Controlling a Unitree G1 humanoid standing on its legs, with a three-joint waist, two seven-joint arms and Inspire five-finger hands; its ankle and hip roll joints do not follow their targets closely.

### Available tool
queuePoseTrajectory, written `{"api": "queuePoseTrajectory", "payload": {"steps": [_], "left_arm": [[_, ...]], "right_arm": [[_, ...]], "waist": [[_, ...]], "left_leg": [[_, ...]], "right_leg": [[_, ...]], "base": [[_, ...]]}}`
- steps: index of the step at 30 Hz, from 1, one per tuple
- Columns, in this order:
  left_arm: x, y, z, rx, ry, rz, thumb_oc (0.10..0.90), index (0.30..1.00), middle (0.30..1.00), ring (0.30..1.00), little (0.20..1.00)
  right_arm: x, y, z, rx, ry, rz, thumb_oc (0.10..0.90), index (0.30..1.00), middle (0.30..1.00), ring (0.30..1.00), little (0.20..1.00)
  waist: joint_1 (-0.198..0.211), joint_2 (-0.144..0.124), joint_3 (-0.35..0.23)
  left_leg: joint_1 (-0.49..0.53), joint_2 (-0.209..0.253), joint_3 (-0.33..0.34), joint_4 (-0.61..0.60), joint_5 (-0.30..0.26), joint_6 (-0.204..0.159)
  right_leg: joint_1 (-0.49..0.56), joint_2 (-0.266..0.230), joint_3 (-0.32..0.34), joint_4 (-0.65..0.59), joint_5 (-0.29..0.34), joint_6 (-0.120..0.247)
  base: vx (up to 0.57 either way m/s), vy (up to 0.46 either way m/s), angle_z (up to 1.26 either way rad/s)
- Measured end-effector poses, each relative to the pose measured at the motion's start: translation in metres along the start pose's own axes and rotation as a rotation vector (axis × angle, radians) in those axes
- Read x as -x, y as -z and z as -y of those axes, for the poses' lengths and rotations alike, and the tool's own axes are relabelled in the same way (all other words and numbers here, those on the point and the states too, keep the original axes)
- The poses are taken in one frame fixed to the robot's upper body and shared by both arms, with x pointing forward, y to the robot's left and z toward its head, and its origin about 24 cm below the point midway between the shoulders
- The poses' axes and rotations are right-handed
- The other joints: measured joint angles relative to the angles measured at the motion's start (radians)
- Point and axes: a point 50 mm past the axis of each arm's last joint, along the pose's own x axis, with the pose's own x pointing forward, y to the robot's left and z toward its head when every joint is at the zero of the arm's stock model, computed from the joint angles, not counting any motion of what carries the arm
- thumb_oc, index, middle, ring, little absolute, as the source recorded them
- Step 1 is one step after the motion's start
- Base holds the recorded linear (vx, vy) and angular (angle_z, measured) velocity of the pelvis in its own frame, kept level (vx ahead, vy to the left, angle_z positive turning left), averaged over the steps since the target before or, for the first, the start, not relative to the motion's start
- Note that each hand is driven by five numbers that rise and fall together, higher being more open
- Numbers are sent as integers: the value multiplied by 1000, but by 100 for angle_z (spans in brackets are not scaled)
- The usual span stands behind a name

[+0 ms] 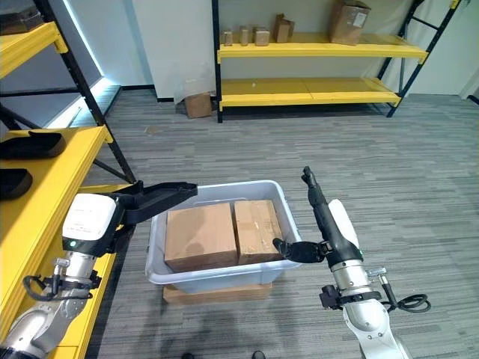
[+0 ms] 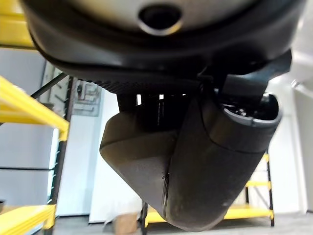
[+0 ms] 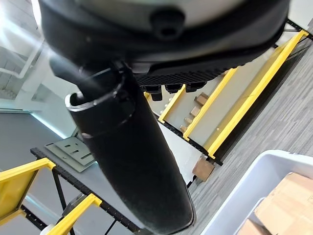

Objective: Move parts from the plastic box to the shelf.

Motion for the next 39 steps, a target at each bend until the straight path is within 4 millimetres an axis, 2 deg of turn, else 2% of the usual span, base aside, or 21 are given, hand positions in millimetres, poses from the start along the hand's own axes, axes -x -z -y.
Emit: {"api": "queuePoseTrajectory", "payload": {"steps": [5,7,9,10,11,12,15,16,17,18,19,20,21,22,23,24,25,28,33,36,39], "left_arm": [[7,1,-18,15,-116,-45,400,300,300,300,300],[7,0,-18,19,-119,-48,400,300,300,300,300],[5,-3,-16,28,-119,-40,400,300,300,300,300],[4,-5,-15,35,-116,-31,400,300,300,300,300],[4,-7,-13,41,-109,-23,400,300,300,300,300],[5,-6,-11,36,-100,-18,400,300,300,300,300],[4,-4,-12,27,-118,-29,400,300,300,300,300],[-4,-6,-9,49,-146,-34,400,300,300,300,300],[-10,-7,-5,52,-142,-24,400,300,300,300,300],[-10,-8,-8,56,-155,-18,400,300,300,300,300],[-13,-9,-11,58,-171,-10,400,300,300,300,300],[-16,-10,-13,62,-183,0,400,300,300,300,300],[-18,-11,-13,67,-190,5,400,300,300,300,300],[-19,-12,-14,72,-198,8,400,300,300,300,300],[-21,-12,-16,73,-205,11,400,300,300,300,300],[-22,-12,-16,75,-205,5,400,300,300,300,300],[-21,-12,-16,78,-204,2,400,300,300,300,300],[-20,-9,-16,68,-210,-14,400,300,300,300,300],[-7,11,-22,9,-223,-103,400,300,300,300,300],[-5,14,-25,-3,-241,-119,400,300,300,300,300],[-4,18,-29,-17,-279,-133,400,300,300,300,300]], "right_arm": [[-7,-8,-13,-23,-61,49,900,1000,1000,1000,1000],[-16,-16,-19,-20,-94,99,900,1000,1000,1000,1000],[-29,-29,-21,-17,-99,173,900,1000,1000,1000,1000],[-35,-35,-20,0,-99,211,900,1000,1000,1000,1000],[-42,-41,-16,23,-101,248,900,1000,1000,1000,1000],[-46,-46,-16,34,-87,279,900,1000,1000,1000,1000],[-45,-52,-14,26,-64,326,900,1000,1000,1000,1000],[-48,-52,-14,37,-43,324,900,1000,1000,1000,1000],[-44,-48,-17,6,-21,294,900,1000,1000,1000,1000],[-42,-53,-17,-10,-1,309,900,1000,1000,1000,1000],[-42,-57,-14,-18,21,330,900,1000,1000,1000,1000],[-42,-57,-14,-29,39,332,900,1000,1000,1000,1000],[-41,-56,-13,-31,44,322,900,1000,1000,1000,1000],[-40,-53,-12,-26,50,310,900,1000,1000,1000,1000],[-39,-51,-11,-30,62,296,900,1000,1000,1000,1000],[-34,-45,-12,-43,68,262,900,1000,1000,1000,1000],[-30,-42,-12,-41,66,243,900,1000,1000,1000,1000],[-28,-39,-16,-54,56,225,900,1000,1000,1000,1000],[-29,-40,-19,-85,64,227,900,1000,1000,1000,1000],[-29,-40,-21,-98,72,222,900,1000,1000,1000,1000],[-29,-39,-25,-108,70,212,900,1000,1000,1000,1000]], "waist": [[41,4,-2],[73,7,-1],[102,16,5],[104,25,10],[118,38,22],[134,17,37],[135,-23,57],[110,-41,99],[60,-75,108],[70,-79,97],[73,-57,96],[61,-40,98],[36,-25,97],[42,-14,97],[50,-13,97],[64,-27,86],[75,-27,76],[114,-28,57],[173,-45,39],[188,-54,33],[212,-83,15]], "left_leg": [[1,72,-9,3,32,-47],[-15,106,-41,5,59,-87],[-56,141,-86,1,114,-124],[-68,159,-83,1,128,-127],[-72,171,-62,11,112,-110],[-80,174,-54,73,72,-95],[-51,200,-57,109,44,-118],[-116,224,-24,468,-56,-55],[-207,260,51,886,-142,-46],[-173,236,48,883,-187,-64],[-147,240,40,842,-206,-61],[-109,244,45,738,-228,-61],[-49,243,73,565,-248,-67],[34,201,90,390,-270,-83],[69,175,107,304,-274,-89],[83,115,87,225,-243,-69],[83,78,66,192,-228,-48],[66,21,17,174,-208,-24],[52,-29,-46,161,-184,-6],[52,-58,-83,144,-174,12],[36,-98,-102,138,-168,28]], "right_leg": [[-21,75,-9,59,-31,-49],[-27,115,-22,69,-34,-75],[-30,150,-89,75,-30,-120],[-33,158,-131,86,-32,-143],[-34,164,-162,99,-36,-160],[-44,154,-171,105,-63,-172],[-77,127,-166,136,-66,-165],[-60,78,-263,163,-40,-199],[-38,42,-331,136,-51,-193],[-71,18,-332,160,-55,-173],[-95,19,-349,172,-49,-165],[-99,16,-380,184,-30,-157],[-102,7,-410,203,-45,-156],[-125,-24,-415,256,-69,-130],[-131,-47,-420,280,-71,-120],[-132,-99,-438,301,-60,-91],[-130,-132,-442,300,-49,-67],[-117,-178,-421,271,-20,-27],[-76,-209,-423,224,14,1],[-57,-238,-436,221,22,18],[-48,-275,-451,217,35,37]], "base": [[-180,-329,-1],[-160,-197,25],[-140,-118,76],[-74,-37,96],[-11,-1,92],[-2,-1,73],[-422,-212,57],[2,29,144],[43,143,145],[10,186,119],[32,166,50],[45,160,87],[55,212,103],[54,272,94],[42,231,80],[34,196,89],[45,260,91],[25,190,67],[31,280,50],[29,217,46],[47,266,29]]}}
